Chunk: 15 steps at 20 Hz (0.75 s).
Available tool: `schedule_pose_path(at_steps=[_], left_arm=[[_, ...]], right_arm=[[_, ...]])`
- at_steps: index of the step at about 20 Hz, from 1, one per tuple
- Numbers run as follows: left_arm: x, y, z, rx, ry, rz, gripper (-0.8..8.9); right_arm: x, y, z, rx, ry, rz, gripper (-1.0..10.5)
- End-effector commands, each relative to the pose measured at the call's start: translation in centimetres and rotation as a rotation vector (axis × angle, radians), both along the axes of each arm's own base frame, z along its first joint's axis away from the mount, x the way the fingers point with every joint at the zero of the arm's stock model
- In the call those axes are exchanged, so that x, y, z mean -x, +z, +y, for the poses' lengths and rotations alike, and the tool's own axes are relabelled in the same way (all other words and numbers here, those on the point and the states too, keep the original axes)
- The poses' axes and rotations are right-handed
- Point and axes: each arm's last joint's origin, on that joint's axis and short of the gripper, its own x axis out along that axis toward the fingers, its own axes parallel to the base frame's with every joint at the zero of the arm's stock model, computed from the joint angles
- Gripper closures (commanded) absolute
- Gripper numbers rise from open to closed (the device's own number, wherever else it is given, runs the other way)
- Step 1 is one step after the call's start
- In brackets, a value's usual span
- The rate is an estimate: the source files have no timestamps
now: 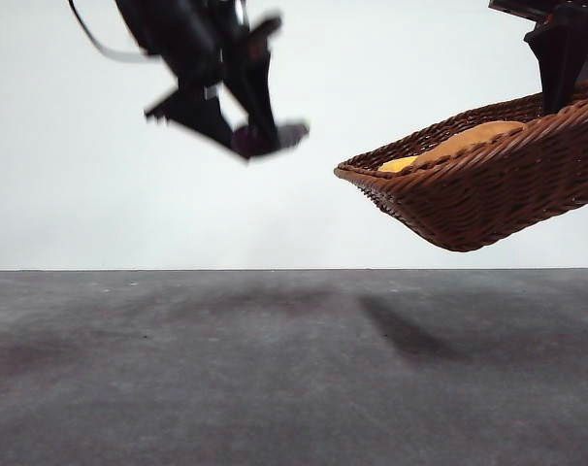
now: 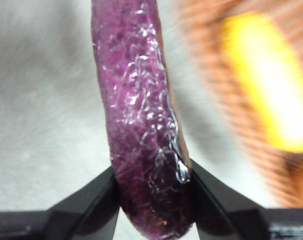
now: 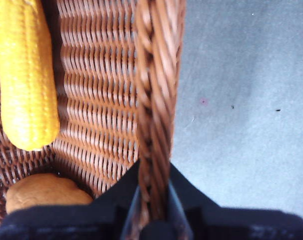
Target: Help me put the vegetables on the table into the basket
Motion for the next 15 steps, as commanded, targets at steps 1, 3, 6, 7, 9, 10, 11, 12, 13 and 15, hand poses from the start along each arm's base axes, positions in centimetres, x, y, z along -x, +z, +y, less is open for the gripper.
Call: schedule_pose_path(at_steps=[1,3,6,7,9,10,11,12,13,15], left_arm=[[2.4,2.6,-0.2,0.034,-0.045,-0.044,8.23],[4.4,4.3,-0.7,0.085,-0.132,-0.066,8.23],[6.2,4.8,-2.1,0.114,-0.238,-0.048,8.22],[6.4,4.7,-2.5,0.112,-0.249,-0.041,8.22],[6.7,4.2,-3.7,0.119,-0.260,-0.017,8.17],[6.7,4.2,-4.2,0.138,-0.250,-0.012,8.17],[6.7,4.2,-4.6,0.160,-0.234,-0.010,8.17],[6.7,4.4,-5.1,0.189,-0.220,-0.015,8.17],[6.7,4.6,-5.4,0.209,-0.210,-0.019,8.17],[6.8,4.8,-5.8,0.240,-0.190,-0.015,8.17]], right_arm=[[0.0,0.1,0.0,-0.018,-0.008,-0.002,9.6],[0.0,0.1,0.1,-0.034,-0.009,-0.004,9.6],[-0.2,0.3,0.5,-0.158,0.029,-0.019,9.6],[-0.3,0.3,0.6,-0.187,0.039,-0.022,9.6],[-0.3,0.4,0.7,-0.223,0.050,-0.021,9.6],[-0.2,0.4,1.1,-0.227,0.057,-0.021,9.6],[-0.2,0.4,1.3,-0.227,0.062,-0.020,9.6],[-0.2,0.4,1.4,-0.228,0.065,-0.018,9.6],[-0.1,0.4,1.7,-0.229,0.072,-0.017,9.6],[0.0,0.4,2.4,-0.229,0.095,-0.016,9.6]])
